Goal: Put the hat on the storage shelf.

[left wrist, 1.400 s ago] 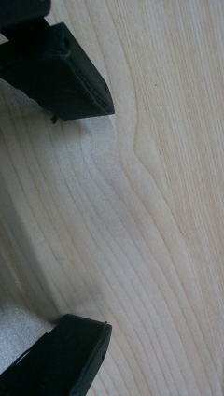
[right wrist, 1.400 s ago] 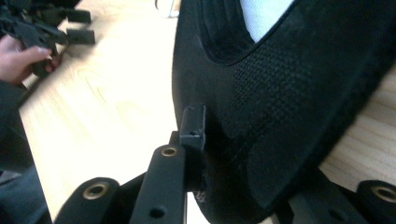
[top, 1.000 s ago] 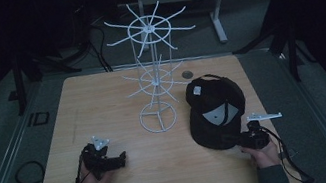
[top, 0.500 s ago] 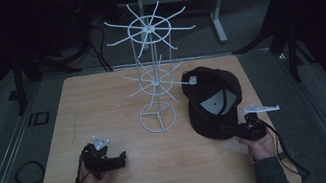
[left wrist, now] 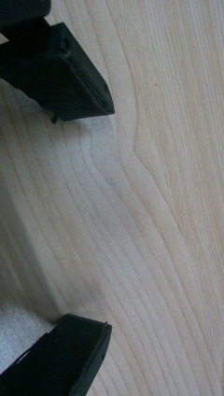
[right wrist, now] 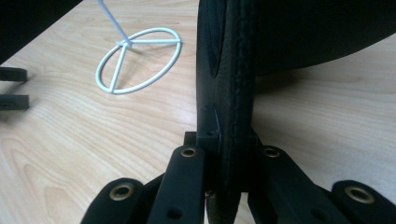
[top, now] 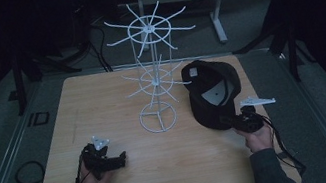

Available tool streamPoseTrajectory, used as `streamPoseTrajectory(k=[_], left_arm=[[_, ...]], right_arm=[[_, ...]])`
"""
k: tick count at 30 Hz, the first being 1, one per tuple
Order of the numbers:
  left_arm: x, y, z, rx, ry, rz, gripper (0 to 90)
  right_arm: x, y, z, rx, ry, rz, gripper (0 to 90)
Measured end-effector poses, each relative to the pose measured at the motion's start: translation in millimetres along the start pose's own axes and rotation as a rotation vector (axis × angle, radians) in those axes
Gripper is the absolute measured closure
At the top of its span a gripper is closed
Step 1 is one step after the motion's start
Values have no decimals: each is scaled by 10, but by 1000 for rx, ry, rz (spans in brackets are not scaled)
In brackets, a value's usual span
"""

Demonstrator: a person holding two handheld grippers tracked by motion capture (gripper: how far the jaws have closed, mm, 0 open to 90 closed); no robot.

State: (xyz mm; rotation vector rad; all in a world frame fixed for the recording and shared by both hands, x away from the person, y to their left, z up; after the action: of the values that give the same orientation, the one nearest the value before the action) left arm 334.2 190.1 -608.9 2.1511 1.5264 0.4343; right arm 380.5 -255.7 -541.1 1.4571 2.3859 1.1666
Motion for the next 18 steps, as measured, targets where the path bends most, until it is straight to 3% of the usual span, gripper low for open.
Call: streamPoseTrajectory(k=[7,18], left_arm=[[0,0,1,-1,0,0,2],[-1,1,1,-1,-1,-2,1]], right_arm=[[0,92,34,-13,-58,-23,867],[16,213,35,-40,-104,-35,867]])
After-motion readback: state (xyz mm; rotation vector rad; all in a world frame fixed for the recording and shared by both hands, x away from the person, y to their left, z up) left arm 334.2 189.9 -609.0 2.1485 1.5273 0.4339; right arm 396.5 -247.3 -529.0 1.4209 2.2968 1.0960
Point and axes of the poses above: each handheld gripper's, and its own axes: z roughly forward along the jaws, y roughly out of its top, x roughly to its left, the point moved 5 cm from there along z, roughly forward along the jaws, and after that the axes turned 11 degrees about x, right-handed, at the moved point
